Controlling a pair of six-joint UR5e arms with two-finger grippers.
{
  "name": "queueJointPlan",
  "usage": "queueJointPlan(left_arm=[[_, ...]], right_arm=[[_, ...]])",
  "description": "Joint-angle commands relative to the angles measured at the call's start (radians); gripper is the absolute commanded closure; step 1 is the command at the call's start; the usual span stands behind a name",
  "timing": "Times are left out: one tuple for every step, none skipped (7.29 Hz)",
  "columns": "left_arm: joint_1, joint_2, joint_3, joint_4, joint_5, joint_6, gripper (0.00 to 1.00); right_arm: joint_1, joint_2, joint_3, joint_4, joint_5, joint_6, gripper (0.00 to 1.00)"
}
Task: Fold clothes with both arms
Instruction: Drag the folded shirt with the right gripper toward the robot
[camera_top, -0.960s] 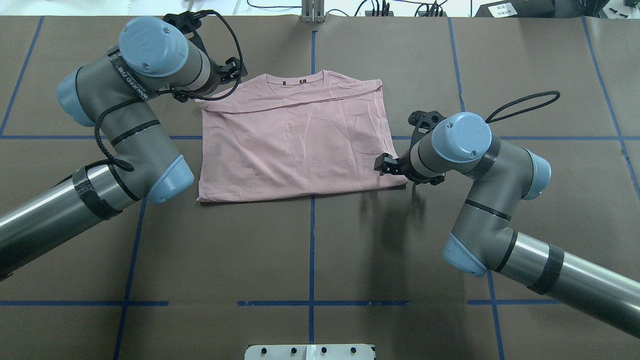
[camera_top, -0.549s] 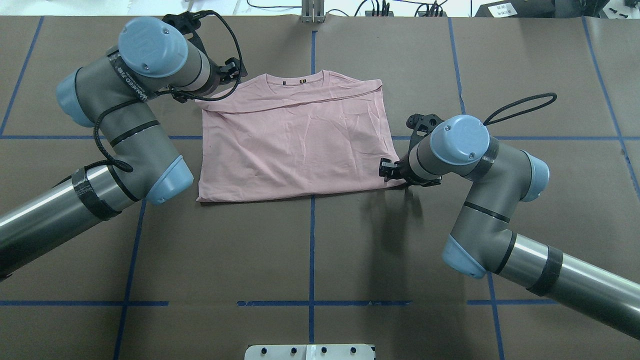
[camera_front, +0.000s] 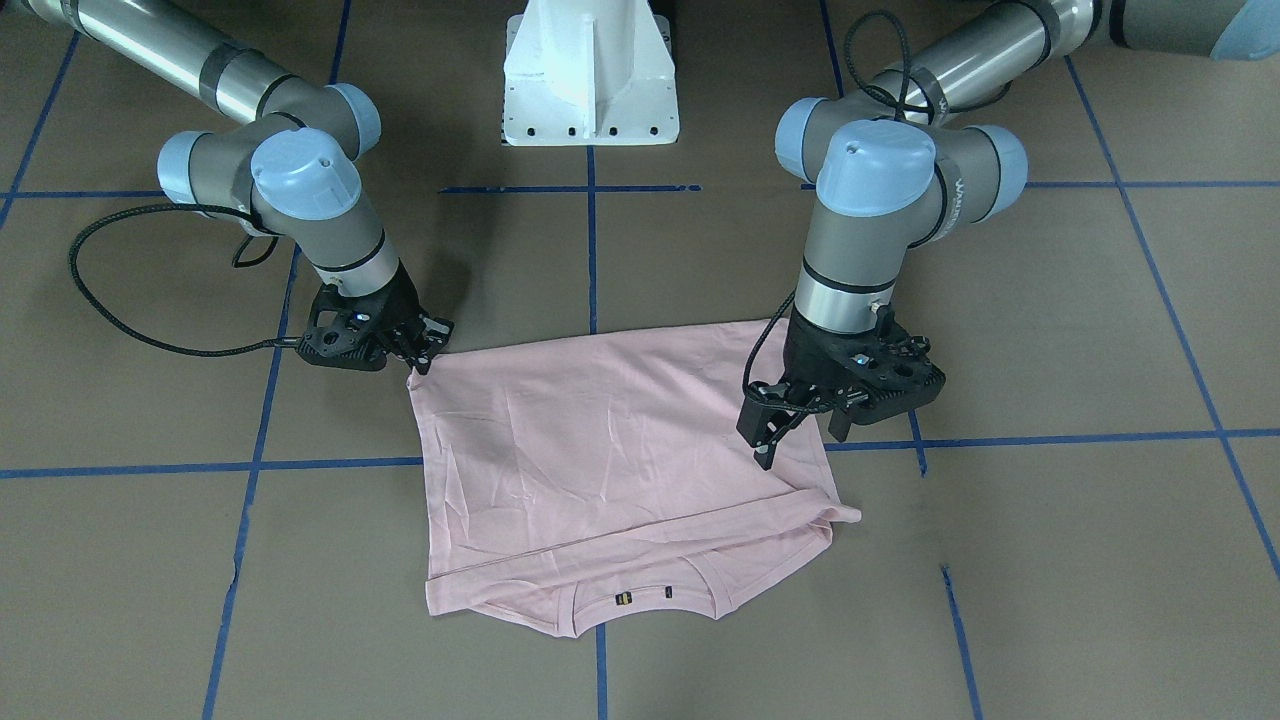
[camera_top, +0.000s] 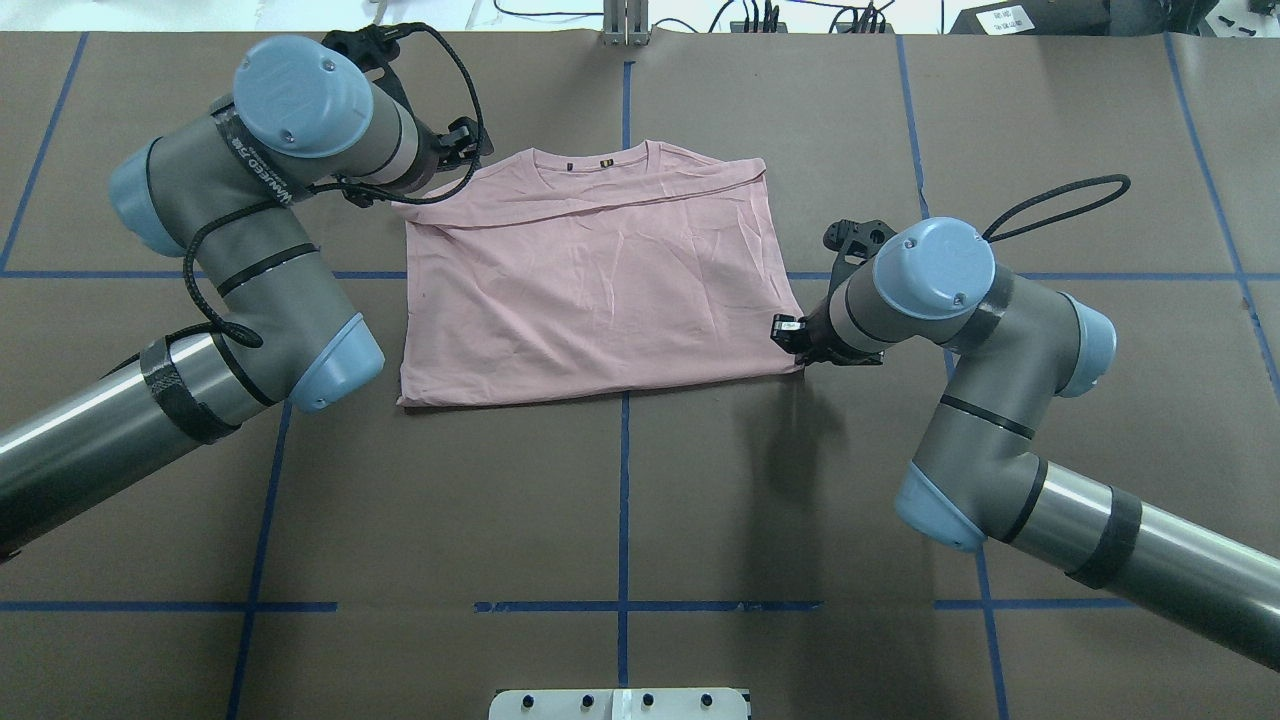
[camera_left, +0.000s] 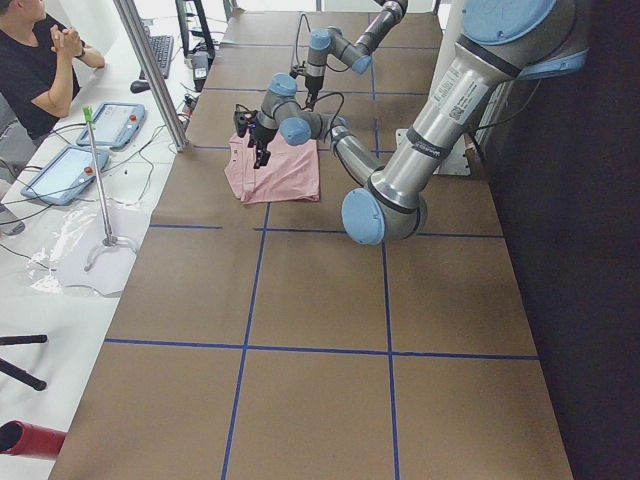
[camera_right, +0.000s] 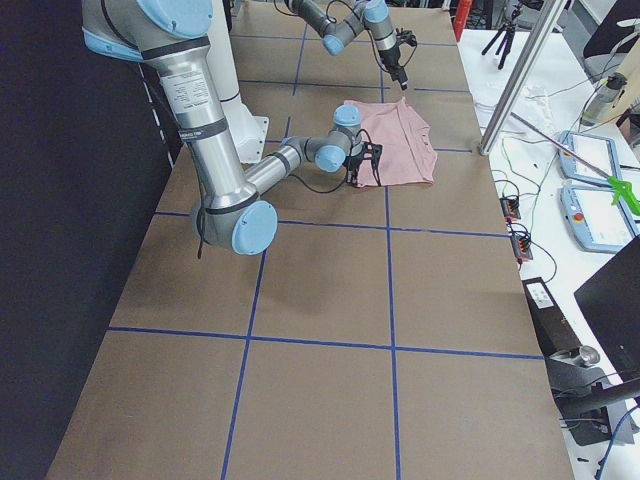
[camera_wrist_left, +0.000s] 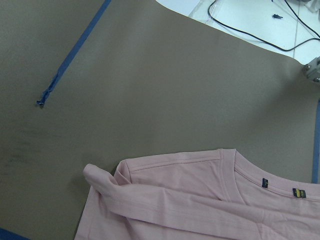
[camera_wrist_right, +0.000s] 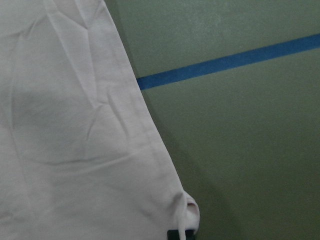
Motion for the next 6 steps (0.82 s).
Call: queueJointPlan(left_arm=[[0.003, 0.000, -0.011, 0.000, 0.000, -0.019, 0.00], [0.019, 0.000, -0.024, 0.001, 0.000, -0.030, 0.00], [0.038, 0.000, -0.034, 0.001, 0.000, -0.044, 0.00], [0.047, 0.003, -0.048, 0.001, 0.002, -0.047, 0.00], [0.059, 0.015, -0.069, 0.001, 0.002, -0.046, 0.00], [0.070, 0.015, -0.086, 0.003, 0.000, -0.047, 0.00]], right_arm=[[-0.039, -0.191, 0.207, -0.007, 0.005, -0.001, 1.00], [-0.111, -0.297, 0.321, -0.037, 0.009, 0.002, 1.00], [-0.203, -0.402, 0.427, -0.051, 0.001, 0.018, 1.00], [-0.307, -0.488, 0.504, -0.051, 0.002, 0.025, 1.00], [-0.423, -0.504, 0.527, -0.051, -0.001, 0.101, 1.00], [-0.485, -0.498, 0.532, -0.050, -0.004, 0.155, 0.63]])
